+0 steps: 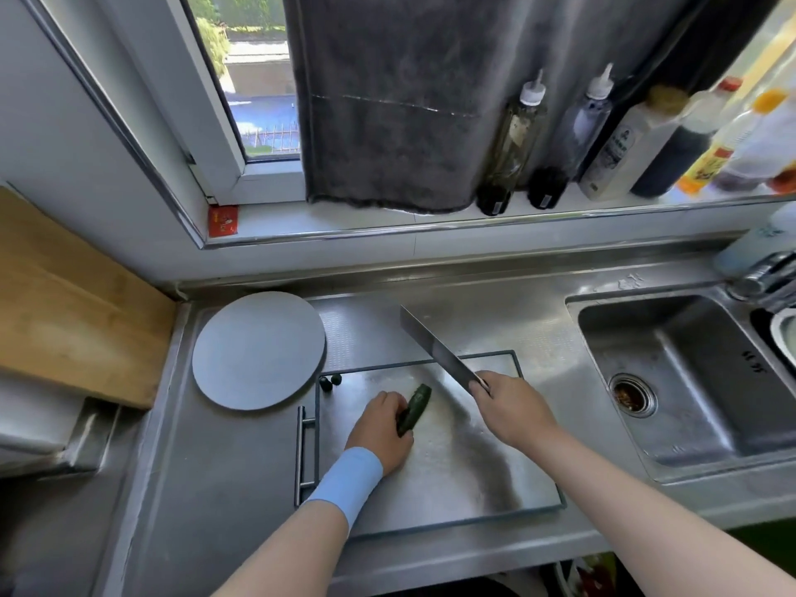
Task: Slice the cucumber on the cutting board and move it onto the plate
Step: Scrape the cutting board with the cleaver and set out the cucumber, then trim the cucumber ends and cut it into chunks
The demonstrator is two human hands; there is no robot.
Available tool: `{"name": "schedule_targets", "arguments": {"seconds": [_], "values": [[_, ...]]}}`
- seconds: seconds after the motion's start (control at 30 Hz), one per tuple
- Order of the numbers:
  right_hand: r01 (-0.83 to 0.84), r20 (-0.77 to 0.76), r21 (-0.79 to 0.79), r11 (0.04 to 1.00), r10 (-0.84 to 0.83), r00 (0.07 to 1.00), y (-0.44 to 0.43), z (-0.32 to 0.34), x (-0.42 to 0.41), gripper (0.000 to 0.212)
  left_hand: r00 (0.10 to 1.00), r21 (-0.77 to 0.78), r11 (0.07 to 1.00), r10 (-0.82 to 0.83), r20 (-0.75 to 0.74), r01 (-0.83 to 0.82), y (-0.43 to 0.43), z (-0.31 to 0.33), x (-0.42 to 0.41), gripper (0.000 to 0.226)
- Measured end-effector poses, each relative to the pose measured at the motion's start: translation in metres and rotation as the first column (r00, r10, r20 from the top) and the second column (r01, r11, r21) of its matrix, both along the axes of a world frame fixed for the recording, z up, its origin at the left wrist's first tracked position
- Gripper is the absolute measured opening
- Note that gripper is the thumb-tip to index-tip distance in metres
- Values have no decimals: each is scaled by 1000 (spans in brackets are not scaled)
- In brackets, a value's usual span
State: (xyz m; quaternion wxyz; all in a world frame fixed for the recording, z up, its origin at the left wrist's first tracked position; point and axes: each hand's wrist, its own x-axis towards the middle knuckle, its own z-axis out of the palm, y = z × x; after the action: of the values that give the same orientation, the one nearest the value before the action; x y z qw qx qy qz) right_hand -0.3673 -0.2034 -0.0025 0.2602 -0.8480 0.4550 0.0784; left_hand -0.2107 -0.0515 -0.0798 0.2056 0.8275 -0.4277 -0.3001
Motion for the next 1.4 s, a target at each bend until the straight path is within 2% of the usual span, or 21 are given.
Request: {"name": "schedule_targets", "arguments": {"seconds": [0.23,0.37,0.63,0.73,0.83,0.93,1.13,1.4], "values": [[-85,10,36,996,85,996,-22,-8,-19,36,997,-26,997,70,23,-70,-33,6,-25,30],[-137,11,71,988,136,991,-43,-17,-37,30,986,-44,985,168,22,-167,-40,7,-41,29],[-243,26,90,966,241,970,-63,-22,-46,25,966,-96,966,249,75,-241,-51,7,-65,27],[-244,16,98,965,244,970,-64,-21,-43,25,959,-154,963,242,147,-220,-51,5,-65,25],[-223,4,101,970,224,975,-59,-19,-37,24,966,-178,978,143,215,-105,-55,4,-62,19],[-202,-7,84,976,203,979,-51,-14,-33,24,976,-166,986,65,208,-31,-55,0,-57,21],[-169,33,-2,986,169,985,-26,-5,-24,19,974,-252,968,65,218,-9,-41,-14,-52,14],[-209,64,-47,977,211,975,11,4,-18,29,980,-309,951,62,188,-1,-37,-30,-44,15]]}}
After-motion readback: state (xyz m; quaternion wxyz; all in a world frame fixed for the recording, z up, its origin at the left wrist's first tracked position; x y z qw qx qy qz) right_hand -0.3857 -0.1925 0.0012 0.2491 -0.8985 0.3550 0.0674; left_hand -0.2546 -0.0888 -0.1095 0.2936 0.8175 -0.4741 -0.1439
